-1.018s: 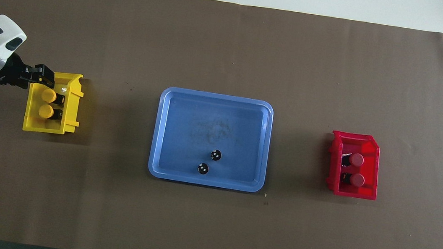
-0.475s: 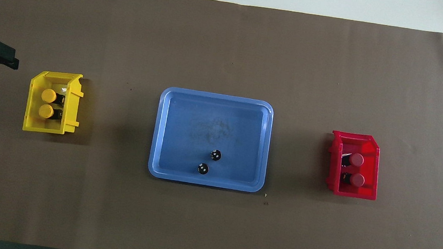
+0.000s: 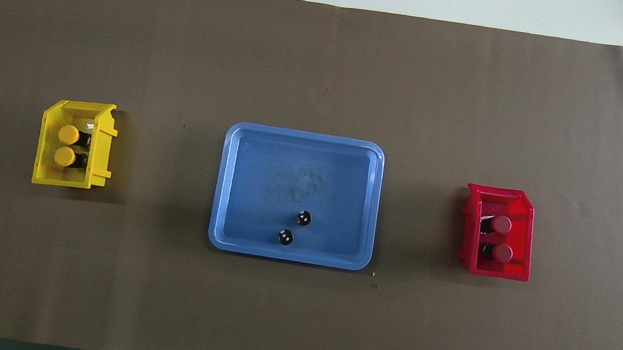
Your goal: Sort red and yellow buttons by color
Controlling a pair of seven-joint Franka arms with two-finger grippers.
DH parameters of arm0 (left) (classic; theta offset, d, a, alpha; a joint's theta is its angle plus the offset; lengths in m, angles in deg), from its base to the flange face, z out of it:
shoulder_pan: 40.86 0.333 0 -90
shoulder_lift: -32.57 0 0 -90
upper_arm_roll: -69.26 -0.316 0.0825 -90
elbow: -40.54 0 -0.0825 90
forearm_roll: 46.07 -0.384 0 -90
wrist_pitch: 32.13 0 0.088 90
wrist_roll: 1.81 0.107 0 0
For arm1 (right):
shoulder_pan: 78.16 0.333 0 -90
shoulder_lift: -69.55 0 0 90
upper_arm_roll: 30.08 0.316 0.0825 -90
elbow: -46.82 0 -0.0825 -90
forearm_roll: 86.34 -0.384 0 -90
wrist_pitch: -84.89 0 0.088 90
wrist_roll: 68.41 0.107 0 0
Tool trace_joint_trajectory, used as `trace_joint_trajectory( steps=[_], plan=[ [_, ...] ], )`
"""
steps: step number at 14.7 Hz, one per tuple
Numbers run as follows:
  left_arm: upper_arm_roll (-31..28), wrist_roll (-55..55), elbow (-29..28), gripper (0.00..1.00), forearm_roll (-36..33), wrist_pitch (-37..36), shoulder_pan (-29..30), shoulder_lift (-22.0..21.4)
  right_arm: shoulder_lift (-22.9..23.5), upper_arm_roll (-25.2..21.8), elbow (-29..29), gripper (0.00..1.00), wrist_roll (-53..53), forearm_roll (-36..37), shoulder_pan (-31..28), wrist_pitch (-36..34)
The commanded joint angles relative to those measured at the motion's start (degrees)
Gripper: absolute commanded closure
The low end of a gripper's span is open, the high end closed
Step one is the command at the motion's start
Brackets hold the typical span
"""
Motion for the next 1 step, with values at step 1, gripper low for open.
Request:
trace_joint_trajectory(
  steps=[1],
  plan=[
    [-0.05,0.55,1.56,0.00,0.21,-1.82,-1.23,0.17,0.27,0.45,-1.02,0.00,-2.03,-0.51,-1.02,-1.14]
  ],
)
